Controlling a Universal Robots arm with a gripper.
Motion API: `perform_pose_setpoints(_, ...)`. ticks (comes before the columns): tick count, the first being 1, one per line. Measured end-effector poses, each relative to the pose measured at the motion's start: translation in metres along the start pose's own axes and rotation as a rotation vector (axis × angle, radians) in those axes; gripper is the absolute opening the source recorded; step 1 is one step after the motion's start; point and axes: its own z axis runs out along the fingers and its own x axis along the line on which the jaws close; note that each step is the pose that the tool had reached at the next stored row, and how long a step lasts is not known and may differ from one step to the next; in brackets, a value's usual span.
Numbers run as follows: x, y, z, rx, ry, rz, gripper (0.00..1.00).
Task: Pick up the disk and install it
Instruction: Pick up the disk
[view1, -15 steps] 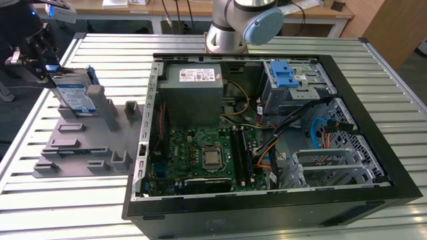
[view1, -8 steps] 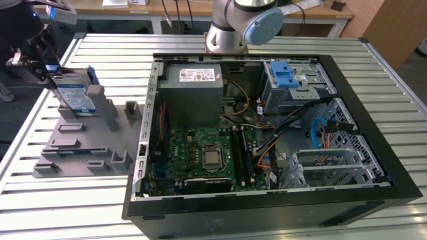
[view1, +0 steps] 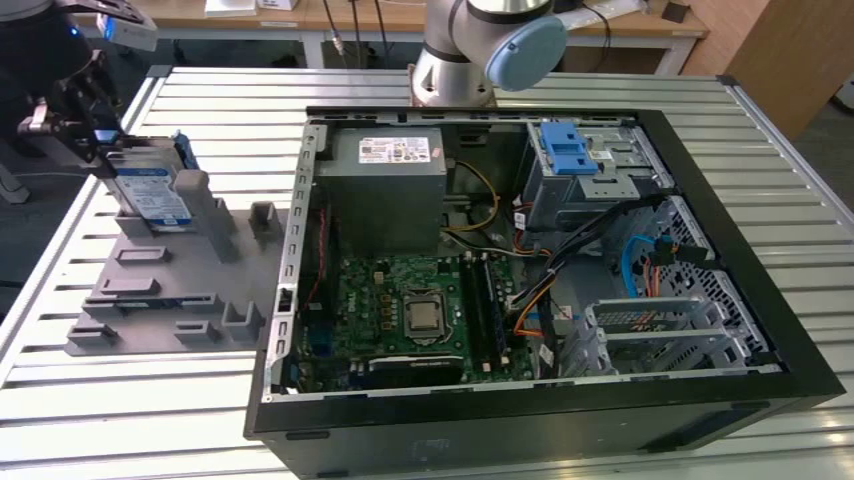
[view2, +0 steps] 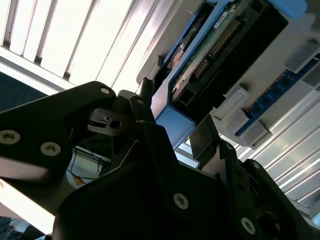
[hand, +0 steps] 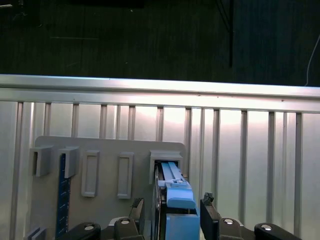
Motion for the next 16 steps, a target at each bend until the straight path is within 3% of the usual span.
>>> perform_pose_setpoints(8,-0.0005,0.0003,0.0023,-0.0022,0.0002,0.000,0.55)
perform_pose_setpoints(9,-0.0005,0.0003,0.0018,-0.0019,0.0001,0.000,0.48)
perform_pose_setpoints(11,-0.0006,0.0003,0.0005,-0.0005,0.0001,0.000,0.48)
perform_pose_setpoints(16,-0.0005,0.0003,0.0005,-0.0002,0.0075,0.000,0.46)
